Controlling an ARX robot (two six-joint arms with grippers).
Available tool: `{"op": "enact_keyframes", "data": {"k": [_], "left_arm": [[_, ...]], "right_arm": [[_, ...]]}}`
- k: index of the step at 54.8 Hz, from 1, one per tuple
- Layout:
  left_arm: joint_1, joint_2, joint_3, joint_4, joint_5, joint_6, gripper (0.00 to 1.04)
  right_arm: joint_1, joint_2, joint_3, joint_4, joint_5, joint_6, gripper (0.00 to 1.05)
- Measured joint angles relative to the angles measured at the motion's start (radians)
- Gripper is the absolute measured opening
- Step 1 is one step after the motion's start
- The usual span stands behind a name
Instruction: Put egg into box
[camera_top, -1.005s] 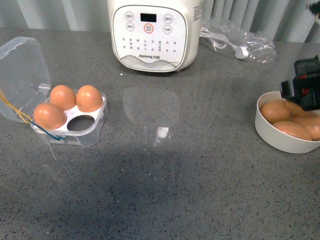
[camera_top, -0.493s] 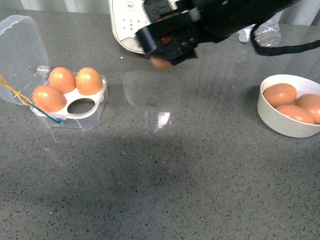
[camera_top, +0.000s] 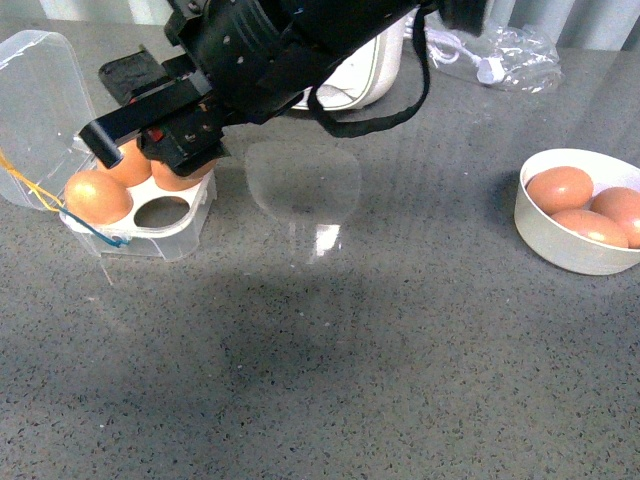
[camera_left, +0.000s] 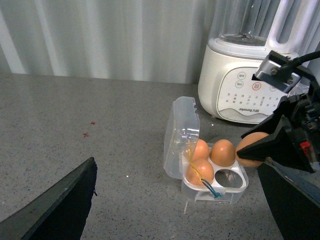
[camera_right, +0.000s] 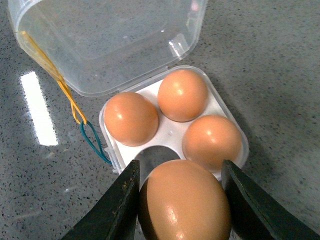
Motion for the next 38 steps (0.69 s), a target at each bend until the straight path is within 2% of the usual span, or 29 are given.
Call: {"op": "enact_keyframes", "data": {"k": [17, 21, 27, 35, 38], "left_arm": [[0.0, 0.0, 0.0, 0.0, 0.0, 0.0, 0.98], [0.0, 0.0, 0.0, 0.0, 0.0, 0.0, 0.98], [0.0, 0.0, 0.0, 0.0, 0.0, 0.0, 0.98], [0.0, 0.0, 0.0, 0.0, 0.0, 0.0, 0.98], [0.0, 0.0, 0.0, 0.0, 0.0, 0.0, 0.98]], "right_arm": [[0.026, 0.034, 0.049, -0.014, -0.001, -0.002, 0.42], [0.026, 0.035, 0.049, -0.014, 0.001, -0.002, 0.53], [0.026, 0.035, 0.049, -0.011, -0.001, -0.001, 0.74], [0.024, 0.033, 0.048, 0.008, 0.007, 0.005, 0.95], [0.022, 0.028, 0.044, 0.017, 0.015, 0.01, 0.99]]}}
